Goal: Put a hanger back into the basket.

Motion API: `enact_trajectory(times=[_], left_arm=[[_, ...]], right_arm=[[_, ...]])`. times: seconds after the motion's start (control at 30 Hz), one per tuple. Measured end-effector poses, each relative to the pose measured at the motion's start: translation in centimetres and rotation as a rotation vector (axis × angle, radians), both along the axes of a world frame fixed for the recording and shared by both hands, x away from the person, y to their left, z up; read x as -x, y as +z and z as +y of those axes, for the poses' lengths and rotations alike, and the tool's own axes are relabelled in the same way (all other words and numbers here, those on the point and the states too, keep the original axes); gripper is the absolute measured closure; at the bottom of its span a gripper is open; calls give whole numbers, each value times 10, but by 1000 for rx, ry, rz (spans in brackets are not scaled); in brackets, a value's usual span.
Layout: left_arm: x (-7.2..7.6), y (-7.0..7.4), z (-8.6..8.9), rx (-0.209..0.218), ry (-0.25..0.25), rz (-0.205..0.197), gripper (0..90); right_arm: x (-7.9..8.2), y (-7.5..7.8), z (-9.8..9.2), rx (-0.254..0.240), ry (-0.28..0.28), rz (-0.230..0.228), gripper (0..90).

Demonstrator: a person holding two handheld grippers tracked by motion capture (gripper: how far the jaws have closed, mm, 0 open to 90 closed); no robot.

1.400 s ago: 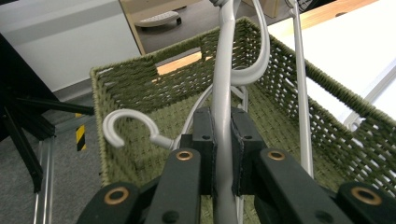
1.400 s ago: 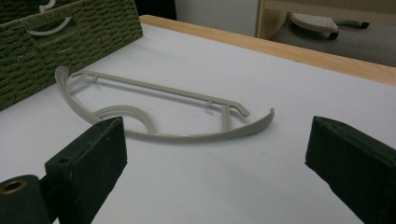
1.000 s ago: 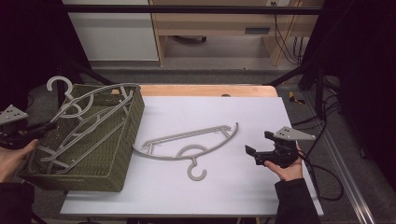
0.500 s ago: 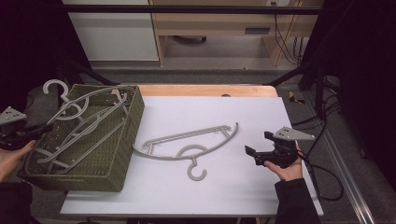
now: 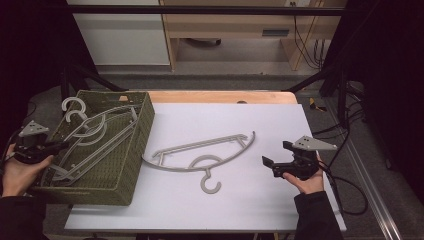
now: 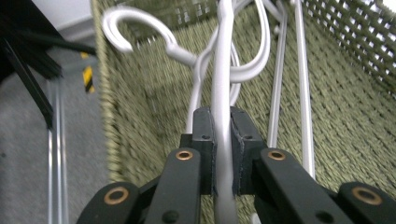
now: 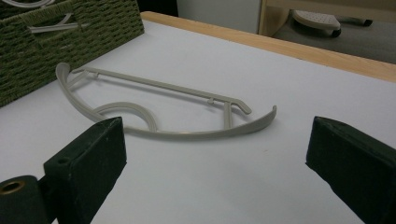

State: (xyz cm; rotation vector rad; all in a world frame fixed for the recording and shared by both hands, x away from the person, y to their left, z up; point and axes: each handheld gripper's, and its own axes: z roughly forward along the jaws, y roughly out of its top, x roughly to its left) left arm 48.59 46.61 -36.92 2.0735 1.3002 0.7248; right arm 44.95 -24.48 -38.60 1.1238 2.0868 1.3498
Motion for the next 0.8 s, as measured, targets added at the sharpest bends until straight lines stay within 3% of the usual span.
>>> enact_trajectory(times=[0.03, 0.07, 0.1, 0.23, 0.4, 0.63, 0.8], left_arm=[[-1, -2, -1, 2, 9, 12, 820], [-5, -5, -5, -28, 9, 51, 818], [-5, -5, -5, -28, 9, 51, 817], [-12, -13, -12, -93, 21, 118, 811], [-15, -17, -15, -103, 29, 136, 798], [-7, -3, -10, -53, 39, 68, 748], [1, 11, -16, 20, 28, -22, 630]], right_arm=[[0, 0, 0, 0, 0, 0, 52], [0, 0, 0, 0, 1, 0, 52], [0, 0, 0, 0, 1, 1, 52], [0, 0, 1, -1, -1, 1, 51], [0, 0, 1, -2, 1, 2, 51], [1, 1, 0, -4, -1, 0, 50], [1, 1, -1, -8, -3, -6, 50]])
